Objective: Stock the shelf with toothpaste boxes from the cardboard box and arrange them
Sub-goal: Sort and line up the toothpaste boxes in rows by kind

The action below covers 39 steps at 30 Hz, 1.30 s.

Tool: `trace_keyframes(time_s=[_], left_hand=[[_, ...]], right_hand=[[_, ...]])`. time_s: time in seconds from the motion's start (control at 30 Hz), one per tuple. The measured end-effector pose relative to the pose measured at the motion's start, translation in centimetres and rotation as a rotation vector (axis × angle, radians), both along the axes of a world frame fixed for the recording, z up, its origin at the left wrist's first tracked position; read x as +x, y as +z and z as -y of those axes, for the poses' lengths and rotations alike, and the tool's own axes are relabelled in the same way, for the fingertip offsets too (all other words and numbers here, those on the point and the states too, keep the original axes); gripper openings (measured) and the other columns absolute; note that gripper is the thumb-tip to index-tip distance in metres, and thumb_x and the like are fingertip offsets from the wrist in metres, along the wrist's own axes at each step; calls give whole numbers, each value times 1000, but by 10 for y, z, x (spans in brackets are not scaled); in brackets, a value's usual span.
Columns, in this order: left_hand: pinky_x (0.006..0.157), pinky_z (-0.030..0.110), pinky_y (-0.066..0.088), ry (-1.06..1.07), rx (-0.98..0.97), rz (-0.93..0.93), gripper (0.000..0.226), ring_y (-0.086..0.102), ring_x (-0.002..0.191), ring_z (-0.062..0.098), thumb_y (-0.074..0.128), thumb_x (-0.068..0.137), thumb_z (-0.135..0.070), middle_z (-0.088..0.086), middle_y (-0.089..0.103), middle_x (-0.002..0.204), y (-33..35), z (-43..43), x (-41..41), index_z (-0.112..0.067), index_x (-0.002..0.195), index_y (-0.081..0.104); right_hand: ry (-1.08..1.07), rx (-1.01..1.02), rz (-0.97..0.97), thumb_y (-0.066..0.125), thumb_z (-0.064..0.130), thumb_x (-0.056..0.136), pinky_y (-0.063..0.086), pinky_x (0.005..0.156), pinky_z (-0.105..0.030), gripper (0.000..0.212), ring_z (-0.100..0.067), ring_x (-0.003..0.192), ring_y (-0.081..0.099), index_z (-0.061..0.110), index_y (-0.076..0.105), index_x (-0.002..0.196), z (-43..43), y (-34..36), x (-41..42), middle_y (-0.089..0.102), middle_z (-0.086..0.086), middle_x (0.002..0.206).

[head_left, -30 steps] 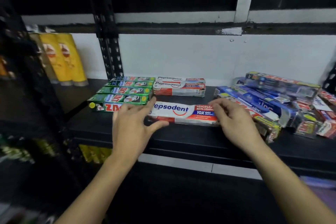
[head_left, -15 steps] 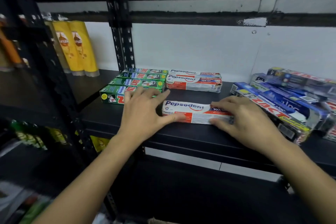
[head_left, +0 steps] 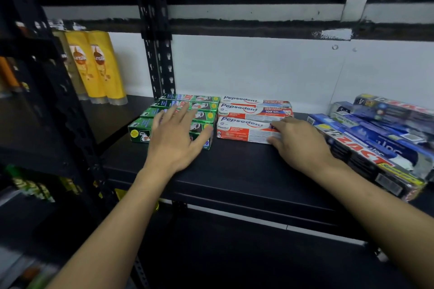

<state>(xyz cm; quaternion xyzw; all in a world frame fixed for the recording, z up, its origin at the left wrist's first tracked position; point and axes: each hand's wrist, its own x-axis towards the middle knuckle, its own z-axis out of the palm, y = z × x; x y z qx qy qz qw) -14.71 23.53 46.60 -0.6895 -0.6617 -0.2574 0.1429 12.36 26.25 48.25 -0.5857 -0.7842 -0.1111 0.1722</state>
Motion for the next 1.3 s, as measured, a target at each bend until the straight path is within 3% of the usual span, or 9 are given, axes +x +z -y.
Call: trace_keyframes(time_s=[0.43,0.6,0.67,0.77,0.87,0.93,1.3], left_hand=[[119,36,1,-120,-96,-15,83,11,149,11,20,82,-84,-15,23,161,0,0,3,-38,150,34],[120,37,0,-151,-93,-87,87,7,150,9,19,81,-86,-17,21,161,1,-3,5,-38,151,31],[121,38,1,-168,-85,-115,88,7,150,9,17,80,-87,-19,23,160,3,-2,7,-38,151,31],[121,39,2,-201,-68,-137,85,9,150,8,18,80,-86,-20,27,158,4,-1,8,-39,149,36],[121,42,3,-224,-68,-169,82,9,150,7,20,82,-84,-22,31,155,5,0,9,-38,147,40],[121,45,5,-241,-75,-202,80,10,150,8,20,84,-82,-22,32,154,5,0,9,-37,147,41],[121,43,8,-285,-102,-258,73,24,146,12,21,87,-74,-22,42,149,9,0,11,-37,146,42]], right_hand=[[52,-12,-188,66,34,90,44,105,-42,49,-31,123,52,14,58,135,-20,-10,1,57,-9,134],[5,-24,-358,72,36,85,30,114,-37,65,-28,139,35,15,50,142,-12,-10,5,32,-10,153],[-16,-47,-434,72,34,86,29,110,-30,67,-25,136,36,13,44,143,-8,-10,5,36,-10,148],[-6,-88,-586,69,26,88,34,93,-18,51,-20,120,52,18,47,134,-6,-11,6,55,-4,129],[-66,-132,-680,66,20,90,29,75,-7,47,-22,115,57,13,43,130,-4,-10,6,60,-5,127],[-102,-147,-707,67,20,90,27,68,-6,47,-24,114,58,10,41,128,-3,-9,6,61,-6,125],[-158,-123,-718,70,32,88,38,81,-22,52,-23,114,60,12,42,126,-3,-8,4,62,-6,126]])
